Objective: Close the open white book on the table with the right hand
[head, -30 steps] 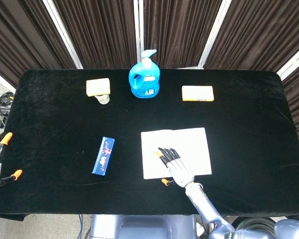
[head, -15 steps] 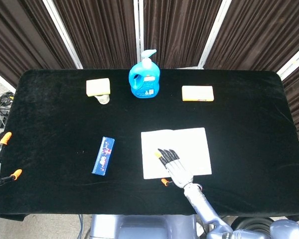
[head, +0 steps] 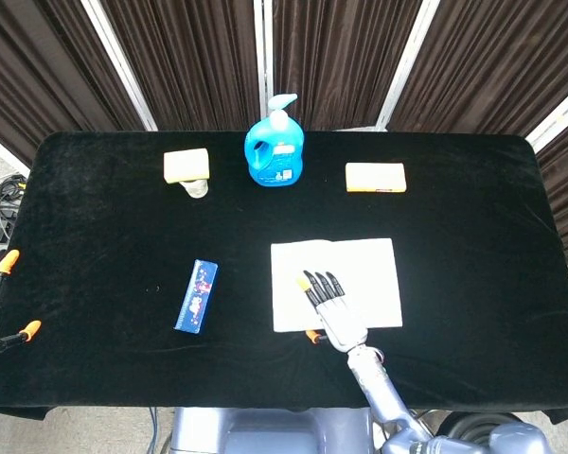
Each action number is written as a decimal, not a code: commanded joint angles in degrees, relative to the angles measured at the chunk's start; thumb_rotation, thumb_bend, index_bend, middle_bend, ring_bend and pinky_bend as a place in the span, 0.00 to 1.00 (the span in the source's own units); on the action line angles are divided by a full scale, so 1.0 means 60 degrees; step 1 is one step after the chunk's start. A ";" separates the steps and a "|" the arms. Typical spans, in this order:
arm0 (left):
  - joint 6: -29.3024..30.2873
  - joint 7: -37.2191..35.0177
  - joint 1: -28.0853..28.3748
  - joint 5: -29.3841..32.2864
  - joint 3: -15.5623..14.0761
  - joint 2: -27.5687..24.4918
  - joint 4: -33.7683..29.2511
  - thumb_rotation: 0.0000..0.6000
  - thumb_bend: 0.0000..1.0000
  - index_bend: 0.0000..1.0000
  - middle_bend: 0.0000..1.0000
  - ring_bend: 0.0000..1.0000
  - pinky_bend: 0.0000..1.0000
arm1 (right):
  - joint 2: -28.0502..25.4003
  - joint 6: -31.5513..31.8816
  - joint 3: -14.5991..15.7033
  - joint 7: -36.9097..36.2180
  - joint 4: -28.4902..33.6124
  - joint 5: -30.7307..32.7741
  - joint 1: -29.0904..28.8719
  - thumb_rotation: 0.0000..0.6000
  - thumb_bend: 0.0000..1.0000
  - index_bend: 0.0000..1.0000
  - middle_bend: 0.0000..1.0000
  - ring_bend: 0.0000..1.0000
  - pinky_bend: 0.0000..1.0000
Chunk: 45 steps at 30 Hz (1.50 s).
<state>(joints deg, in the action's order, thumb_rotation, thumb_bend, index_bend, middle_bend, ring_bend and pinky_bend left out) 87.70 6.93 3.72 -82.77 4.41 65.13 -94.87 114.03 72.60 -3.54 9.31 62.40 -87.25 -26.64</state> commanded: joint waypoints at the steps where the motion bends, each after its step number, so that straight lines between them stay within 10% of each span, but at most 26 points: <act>1: 0.0027 -0.0014 -0.0009 -0.0018 0.0001 0.0005 -0.0001 1.00 0.12 0.00 0.00 0.00 0.00 | 0.0409 0.0609 -0.0060 -0.0411 -0.0537 -0.0342 0.0123 1.00 0.20 0.00 0.00 0.00 0.00; 23: 0.0096 0.0091 -0.0022 -0.0083 -0.0010 0.0103 0.0007 1.00 0.12 0.00 0.00 0.00 0.00 | 0.0438 0.1473 -0.1250 0.0069 -0.0035 0.0688 0.0661 1.00 0.45 0.00 0.00 0.00 0.00; 45: 0.0192 0.0358 -0.0027 -0.0386 -0.0127 0.0219 -0.0082 1.00 0.12 0.00 0.00 0.00 0.00 | -0.2645 0.2320 -0.1913 -0.0714 0.2011 0.1702 0.2201 1.00 0.40 0.00 0.00 0.00 0.00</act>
<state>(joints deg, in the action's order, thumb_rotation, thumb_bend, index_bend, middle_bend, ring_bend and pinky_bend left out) 88.77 9.04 3.56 -84.97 3.69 66.40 -95.31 99.42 86.21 -14.87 5.93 73.64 -77.39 -14.28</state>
